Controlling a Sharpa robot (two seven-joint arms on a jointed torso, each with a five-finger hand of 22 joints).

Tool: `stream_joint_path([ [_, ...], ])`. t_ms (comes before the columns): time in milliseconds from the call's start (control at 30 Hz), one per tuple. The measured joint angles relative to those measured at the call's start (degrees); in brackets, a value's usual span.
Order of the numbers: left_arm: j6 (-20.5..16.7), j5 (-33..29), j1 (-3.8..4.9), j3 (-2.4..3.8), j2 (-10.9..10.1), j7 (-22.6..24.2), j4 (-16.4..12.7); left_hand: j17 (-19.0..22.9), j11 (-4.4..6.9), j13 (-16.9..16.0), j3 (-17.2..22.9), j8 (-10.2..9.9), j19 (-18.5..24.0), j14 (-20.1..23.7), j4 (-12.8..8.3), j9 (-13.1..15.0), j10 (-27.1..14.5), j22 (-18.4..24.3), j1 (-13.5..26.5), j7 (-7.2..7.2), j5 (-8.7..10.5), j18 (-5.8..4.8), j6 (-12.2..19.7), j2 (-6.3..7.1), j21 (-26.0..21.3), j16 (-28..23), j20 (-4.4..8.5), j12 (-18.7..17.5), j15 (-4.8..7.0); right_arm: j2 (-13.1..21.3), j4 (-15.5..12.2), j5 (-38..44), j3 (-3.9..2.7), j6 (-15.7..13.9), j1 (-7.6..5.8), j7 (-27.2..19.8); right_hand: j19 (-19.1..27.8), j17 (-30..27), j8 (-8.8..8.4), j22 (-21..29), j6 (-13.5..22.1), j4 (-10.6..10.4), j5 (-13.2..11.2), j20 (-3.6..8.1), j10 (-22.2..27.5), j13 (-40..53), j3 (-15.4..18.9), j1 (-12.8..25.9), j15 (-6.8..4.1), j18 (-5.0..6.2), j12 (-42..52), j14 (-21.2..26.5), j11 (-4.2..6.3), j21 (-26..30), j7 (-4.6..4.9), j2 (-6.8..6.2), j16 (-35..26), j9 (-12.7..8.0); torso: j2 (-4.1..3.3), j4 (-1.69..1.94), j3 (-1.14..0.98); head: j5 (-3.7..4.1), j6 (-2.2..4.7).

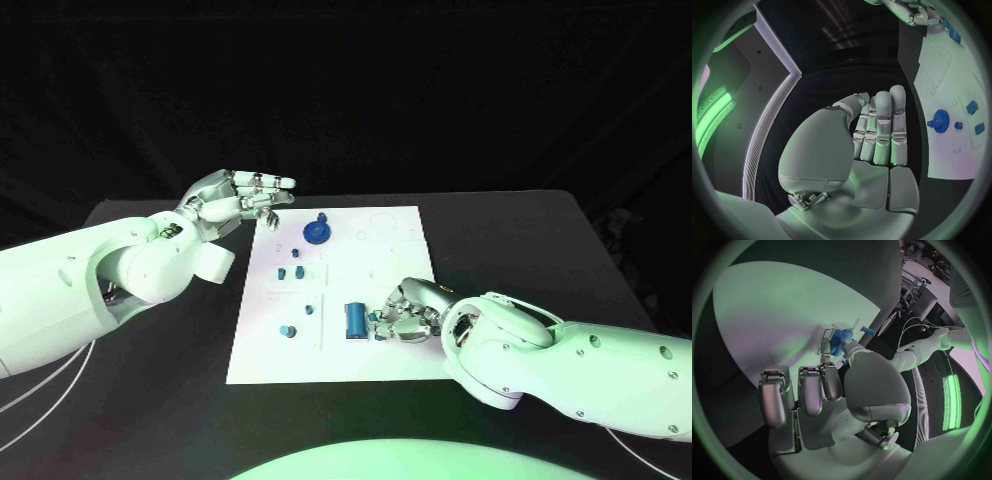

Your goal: Assemble the parts on the task board

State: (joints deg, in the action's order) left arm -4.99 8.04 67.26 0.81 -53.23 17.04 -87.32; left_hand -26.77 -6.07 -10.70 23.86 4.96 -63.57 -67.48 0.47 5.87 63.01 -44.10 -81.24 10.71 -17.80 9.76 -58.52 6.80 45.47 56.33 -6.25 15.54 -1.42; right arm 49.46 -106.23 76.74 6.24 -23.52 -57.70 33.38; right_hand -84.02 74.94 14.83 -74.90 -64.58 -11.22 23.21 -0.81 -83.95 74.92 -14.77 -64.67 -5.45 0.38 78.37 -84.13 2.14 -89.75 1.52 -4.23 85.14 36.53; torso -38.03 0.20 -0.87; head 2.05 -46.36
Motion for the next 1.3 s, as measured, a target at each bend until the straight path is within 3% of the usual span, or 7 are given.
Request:
stream_joint_path([
  [1167, 0.4, 0.5, 0.00, 0.00, 0.0, -0.3, 0.1, 0.1, -0.20, 0.0, 0.0, 0.0, 0.2, 0.0, 0.0, 0.0, -0.2, 0.0, 0.0, -0.01, 0.00, 0.00, 0.0, 0.00, 0.0, -0.2, -0.20, 0.0, -0.01, 1.5, -0.7, 3.1, 0.08, 0.4, 0.08, 0.4, 0.0, 0.0, 0.48, 0.0, -0.2, 0.2, 0.9, -0.01, 0.0, 0.0, 0.4, -0.3, -0.21, 0.00, 0.6, 0.2, -0.01, 0.0, -0.15, 0.31, 0.0, 0.3, 0.01, 0.00, 0.01, 0.21, -0.04],
  [1300, 0.4, 0.5, 0.00, -0.01, 0.0, -0.3, 0.1, 0.1, -0.20, 0.0, 0.0, 0.0, 0.4, 0.0, 0.0, 0.0, -0.2, 0.0, 0.0, -0.01, 0.00, 0.00, 0.0, -0.01, 0.0, -0.2, 0.01, 0.0, -0.02, 1.3, -0.5, 3.1, 0.08, 0.5, 0.08, 0.5, 0.0, 0.0, 0.51, 0.0, -0.4, -0.7, -0.5, 0.00, 0.0, 0.0, 1.8, 0.6, -0.21, 0.00, 0.6, 0.2, -0.01, 0.0, -0.39, 0.44, 0.0, 0.6, 0.01, 0.03, 0.01, 0.21, 0.02],
])
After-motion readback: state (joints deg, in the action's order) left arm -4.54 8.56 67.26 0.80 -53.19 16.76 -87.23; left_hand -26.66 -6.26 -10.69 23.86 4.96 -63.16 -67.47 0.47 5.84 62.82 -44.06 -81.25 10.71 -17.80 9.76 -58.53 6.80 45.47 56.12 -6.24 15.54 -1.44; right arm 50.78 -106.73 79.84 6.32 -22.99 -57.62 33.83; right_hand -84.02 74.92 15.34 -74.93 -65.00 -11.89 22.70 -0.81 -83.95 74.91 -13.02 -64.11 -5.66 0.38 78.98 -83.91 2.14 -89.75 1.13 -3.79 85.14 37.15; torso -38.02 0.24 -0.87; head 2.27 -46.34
